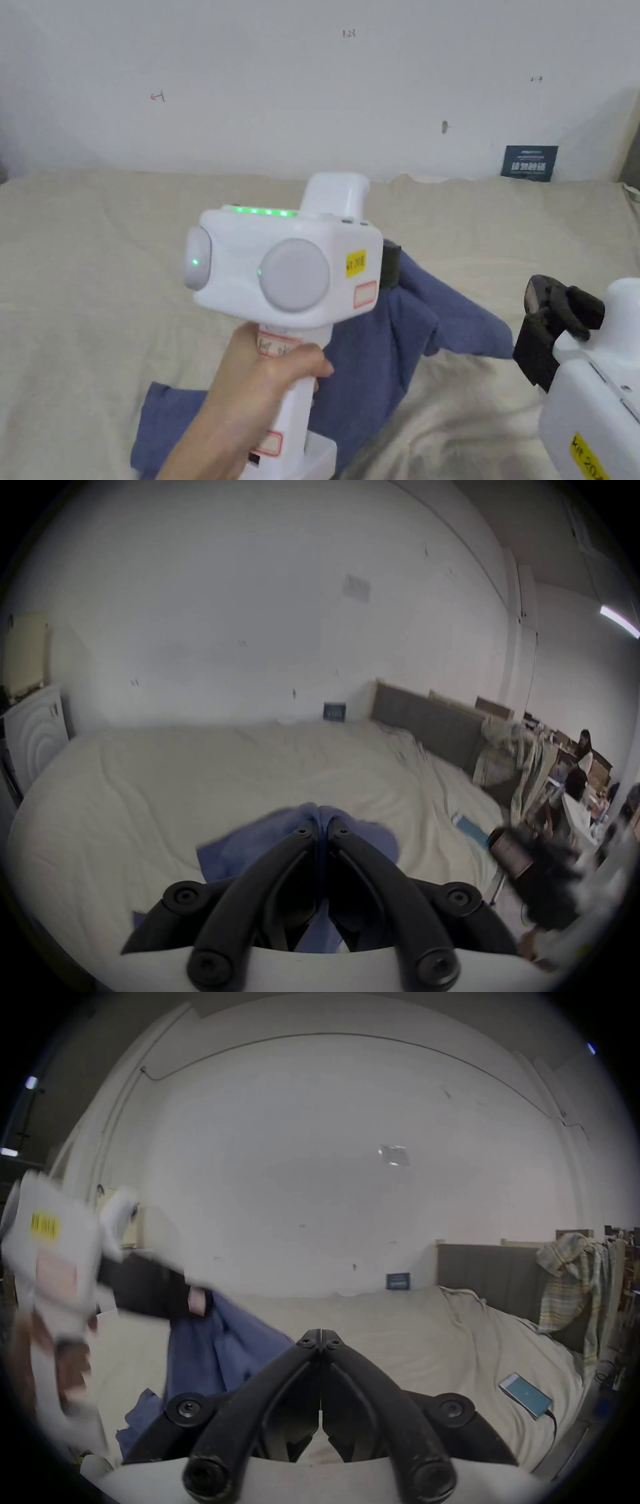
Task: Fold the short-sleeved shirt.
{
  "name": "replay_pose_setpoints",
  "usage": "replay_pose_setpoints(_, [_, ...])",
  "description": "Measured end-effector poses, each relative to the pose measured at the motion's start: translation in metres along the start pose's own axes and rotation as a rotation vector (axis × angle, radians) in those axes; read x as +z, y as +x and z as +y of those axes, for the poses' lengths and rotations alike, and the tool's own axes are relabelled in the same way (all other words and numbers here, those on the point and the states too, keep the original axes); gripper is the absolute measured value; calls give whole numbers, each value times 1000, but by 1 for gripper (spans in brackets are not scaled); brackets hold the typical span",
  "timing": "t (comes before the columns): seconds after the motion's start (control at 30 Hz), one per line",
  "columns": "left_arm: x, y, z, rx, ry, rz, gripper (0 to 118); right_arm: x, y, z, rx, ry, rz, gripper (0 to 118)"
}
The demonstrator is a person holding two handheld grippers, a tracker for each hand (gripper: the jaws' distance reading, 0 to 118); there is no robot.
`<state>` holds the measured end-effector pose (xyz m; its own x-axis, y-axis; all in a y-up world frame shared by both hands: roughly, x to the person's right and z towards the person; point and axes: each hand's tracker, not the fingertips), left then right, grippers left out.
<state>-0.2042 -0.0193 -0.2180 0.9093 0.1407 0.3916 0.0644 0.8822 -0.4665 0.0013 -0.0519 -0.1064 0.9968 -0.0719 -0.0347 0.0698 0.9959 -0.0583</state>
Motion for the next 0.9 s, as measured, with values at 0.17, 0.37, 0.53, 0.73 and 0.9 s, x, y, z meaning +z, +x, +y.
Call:
replay_pose_setpoints(0.17, [-75,19,-93,91,-320,-113,4,-3,22,-18,-37,-75,-22,0])
replay_pose_setpoints(0.37, [-81,24,-119,60,-338,-46,4,-10,29,-28,-51,-113,-29,0])
replay_pose_setpoints(0.53, [-65,7,-98,153,-253,-34,15,-11,19,-27,-41,-117,-16,0])
replay_pose_setpoints(0.73, [-34,-20,-83,221,-184,-17,103,-10,9,-25,-24,-120,14,0])
replay_pose_setpoints(0.9, [5,-41,-72,118,-143,83,104,-11,-3,-27,-16,-125,45,0])
